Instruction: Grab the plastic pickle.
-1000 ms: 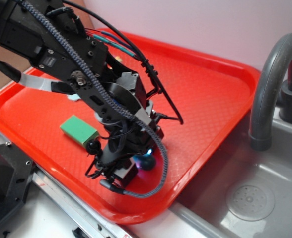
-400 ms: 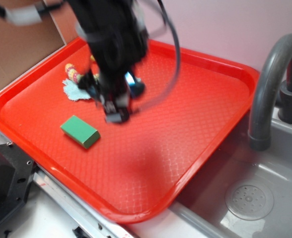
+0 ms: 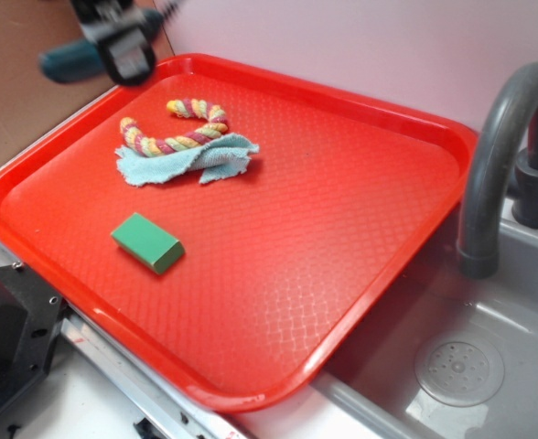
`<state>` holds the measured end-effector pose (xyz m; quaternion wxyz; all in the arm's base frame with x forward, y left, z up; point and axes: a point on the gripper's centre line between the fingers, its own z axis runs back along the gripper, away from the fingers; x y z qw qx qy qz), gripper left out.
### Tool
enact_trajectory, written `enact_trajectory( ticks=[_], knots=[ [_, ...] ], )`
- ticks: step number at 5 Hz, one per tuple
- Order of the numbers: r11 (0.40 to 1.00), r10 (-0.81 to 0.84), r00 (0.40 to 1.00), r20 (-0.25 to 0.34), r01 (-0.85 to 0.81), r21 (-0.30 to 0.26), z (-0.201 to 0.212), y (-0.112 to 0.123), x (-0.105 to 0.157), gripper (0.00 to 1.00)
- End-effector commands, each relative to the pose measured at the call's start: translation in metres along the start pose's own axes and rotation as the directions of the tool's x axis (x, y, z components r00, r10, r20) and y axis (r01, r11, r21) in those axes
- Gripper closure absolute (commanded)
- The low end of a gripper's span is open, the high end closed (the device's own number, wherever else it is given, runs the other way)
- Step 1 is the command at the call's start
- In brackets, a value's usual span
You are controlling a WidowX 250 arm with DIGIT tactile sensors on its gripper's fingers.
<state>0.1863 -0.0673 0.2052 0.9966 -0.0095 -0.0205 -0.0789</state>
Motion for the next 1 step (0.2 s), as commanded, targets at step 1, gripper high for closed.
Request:
enact_trajectory(
  ticks=[1],
  knots=[
    [0.975,0.22,0.975,0.031,-0.22,0.007,0.0182,-0.003,0.0004,1.0]
  ],
)
